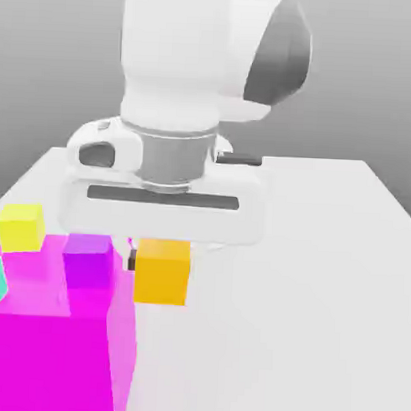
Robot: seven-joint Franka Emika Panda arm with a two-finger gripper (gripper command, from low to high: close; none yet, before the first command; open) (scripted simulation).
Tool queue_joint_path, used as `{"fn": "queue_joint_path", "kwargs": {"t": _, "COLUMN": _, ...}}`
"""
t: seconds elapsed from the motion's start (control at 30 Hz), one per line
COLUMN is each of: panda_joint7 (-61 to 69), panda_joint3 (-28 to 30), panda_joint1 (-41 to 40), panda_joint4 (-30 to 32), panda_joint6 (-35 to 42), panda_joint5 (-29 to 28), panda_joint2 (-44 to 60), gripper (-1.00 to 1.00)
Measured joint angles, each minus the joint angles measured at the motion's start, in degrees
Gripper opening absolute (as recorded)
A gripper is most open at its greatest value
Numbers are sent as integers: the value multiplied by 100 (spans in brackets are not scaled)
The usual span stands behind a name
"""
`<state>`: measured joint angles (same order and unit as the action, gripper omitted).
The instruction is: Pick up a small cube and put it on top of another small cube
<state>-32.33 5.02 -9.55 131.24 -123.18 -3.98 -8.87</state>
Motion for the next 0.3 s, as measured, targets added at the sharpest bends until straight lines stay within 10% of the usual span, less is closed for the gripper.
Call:
{"fn": "queue_joint_path", "kwargs": {"t": 0.17, "panda_joint7": 1055, "panda_joint3": 810, "panda_joint1": -559, "panda_joint4": 226, "panda_joint6": 227, "panda_joint5": 73, "panda_joint2": -403, "gripper": -100}}
{"fn": "queue_joint_path", "kwargs": {"t": 0.2, "panda_joint7": 1111, "panda_joint3": 853, "panda_joint1": -589, "panda_joint4": 361, "panda_joint6": 34, "panda_joint5": 84, "panda_joint2": -340, "gripper": 100}}
{"fn": "queue_joint_path", "kwargs": {"t": 0.3, "panda_joint7": 1111, "panda_joint3": 853, "panda_joint1": -589, "panda_joint4": 361, "panda_joint6": 34, "panda_joint5": 84, "panda_joint2": -340, "gripper": 100}}
